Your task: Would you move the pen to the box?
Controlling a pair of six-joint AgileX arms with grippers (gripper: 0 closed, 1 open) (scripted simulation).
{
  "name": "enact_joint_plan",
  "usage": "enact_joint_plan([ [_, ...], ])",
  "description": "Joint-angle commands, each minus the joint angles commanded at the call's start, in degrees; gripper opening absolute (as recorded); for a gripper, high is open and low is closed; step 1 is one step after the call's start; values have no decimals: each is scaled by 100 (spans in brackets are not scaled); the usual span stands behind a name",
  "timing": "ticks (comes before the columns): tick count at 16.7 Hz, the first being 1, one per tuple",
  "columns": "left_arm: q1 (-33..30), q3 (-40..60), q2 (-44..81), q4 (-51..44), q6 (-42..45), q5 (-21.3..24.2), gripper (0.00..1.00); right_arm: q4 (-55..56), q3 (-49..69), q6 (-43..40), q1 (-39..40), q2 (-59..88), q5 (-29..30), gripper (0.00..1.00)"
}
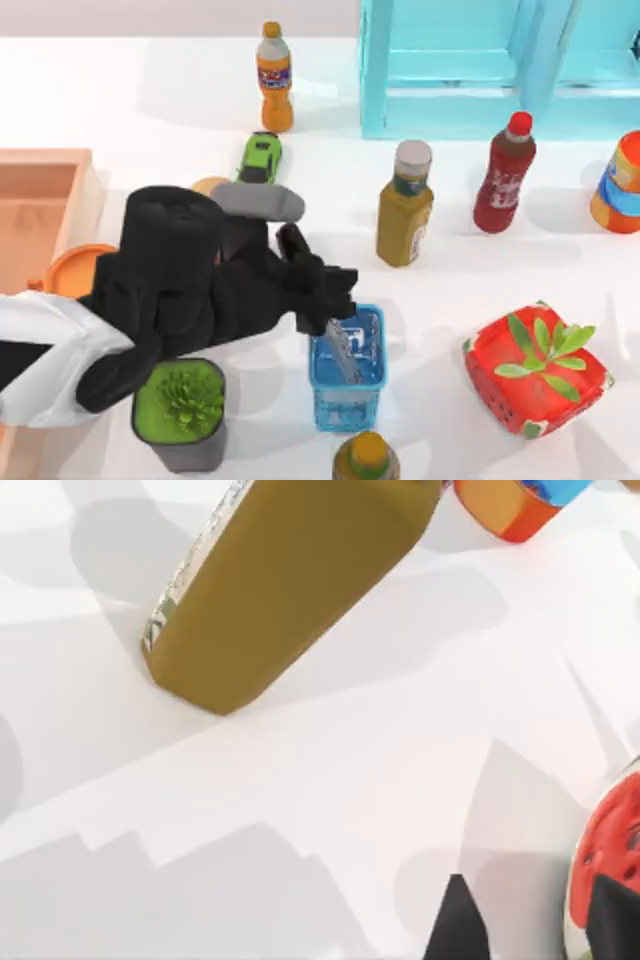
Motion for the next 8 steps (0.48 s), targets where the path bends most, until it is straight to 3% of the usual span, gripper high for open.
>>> enact_joint_plan([
  [8, 1769, 929, -1581, -3335, 1057, 1524, 0, 0, 0, 0, 0, 0, 0, 100],
])
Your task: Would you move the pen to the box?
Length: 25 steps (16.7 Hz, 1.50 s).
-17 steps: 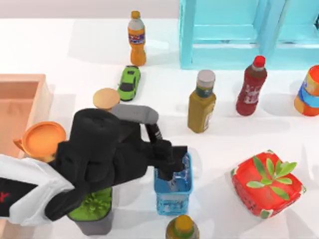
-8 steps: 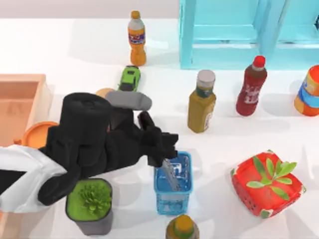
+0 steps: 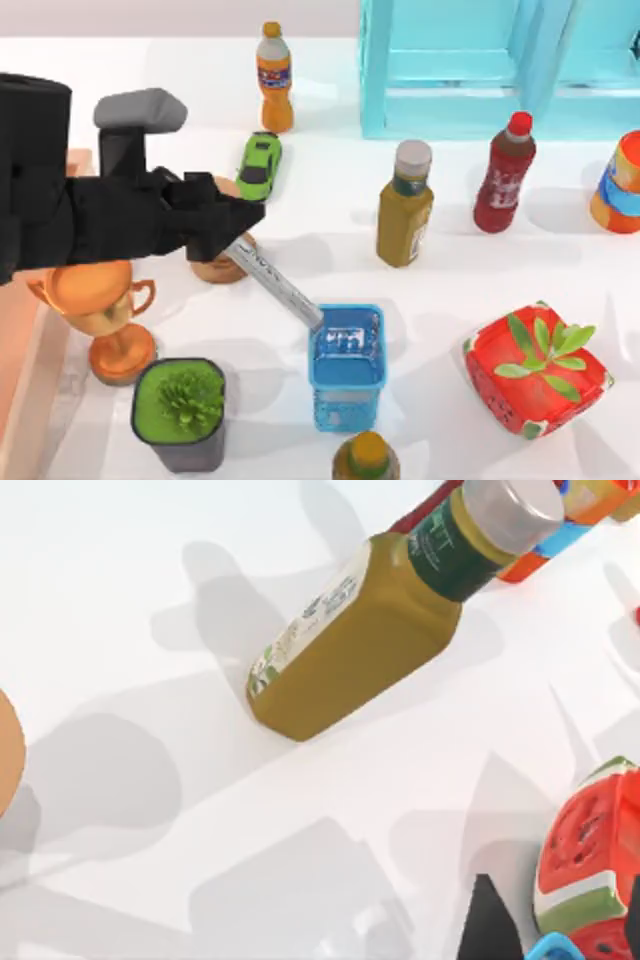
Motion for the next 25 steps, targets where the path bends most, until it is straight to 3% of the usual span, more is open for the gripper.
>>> enact_joint_plan([
  [6, 1192, 525, -1209, -1951, 726, 921, 0, 0, 0, 0, 0, 0, 0, 100],
  [13, 1323, 580, -1333, -2129, 827, 1013, 0, 0, 0, 0, 0, 0, 0, 100],
  [16, 1691, 827, -1212, -2095, 1198, 998, 0, 0, 0, 0, 0, 0, 0, 100],
  [20, 2736, 1535, -852, -2370, 2468, 1033, 0, 0, 0, 0, 0, 0, 0, 100],
  [25, 4062, 2428, -244, -3606, 4888, 1141, 0, 0, 0, 0, 0, 0, 0, 100],
])
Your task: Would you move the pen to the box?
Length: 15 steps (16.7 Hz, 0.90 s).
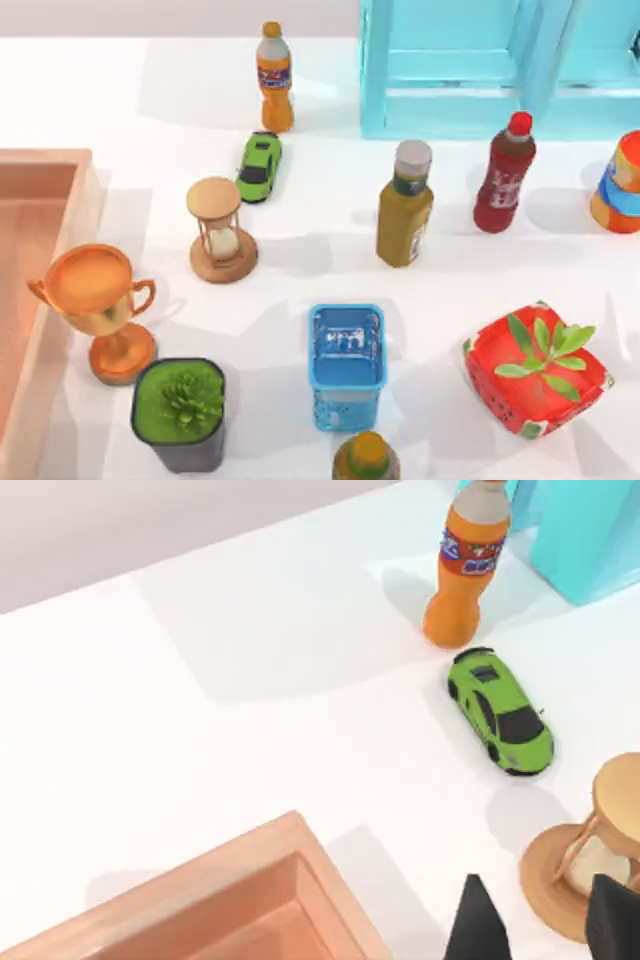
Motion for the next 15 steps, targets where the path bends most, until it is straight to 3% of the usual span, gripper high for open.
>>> enact_joint_plan([
  [6, 706, 599, 562, -1711, 2216, 154, 0, 0, 0, 0, 0, 0, 0, 100],
  [15, 693, 591, 664, -1952, 2491, 192, 0, 0, 0, 0, 0, 0, 0, 100],
])
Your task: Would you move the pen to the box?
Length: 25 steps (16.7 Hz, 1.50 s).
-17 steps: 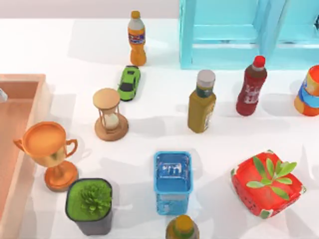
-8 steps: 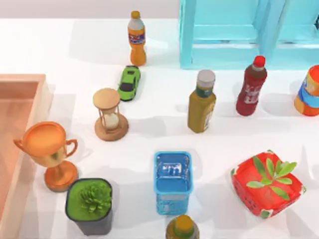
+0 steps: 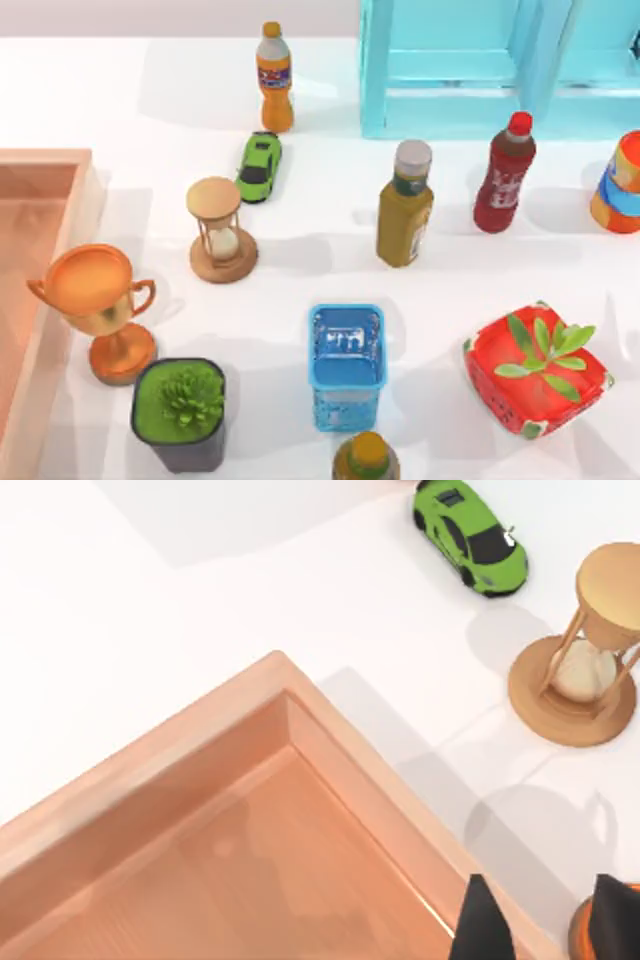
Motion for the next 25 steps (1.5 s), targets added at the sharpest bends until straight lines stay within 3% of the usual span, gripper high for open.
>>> enact_joint_plan([
  [7, -331, -1044, 113, 1545, -448, -144, 0, 0, 0, 0, 0, 0, 0, 100],
  [13, -388, -1221, 134, 1749, -524, -168, 0, 0, 0, 0, 0, 0, 0, 100],
  [25, -388, -1221, 134, 1749, -524, -168, 90, 0, 0, 0, 0, 0, 0, 100],
])
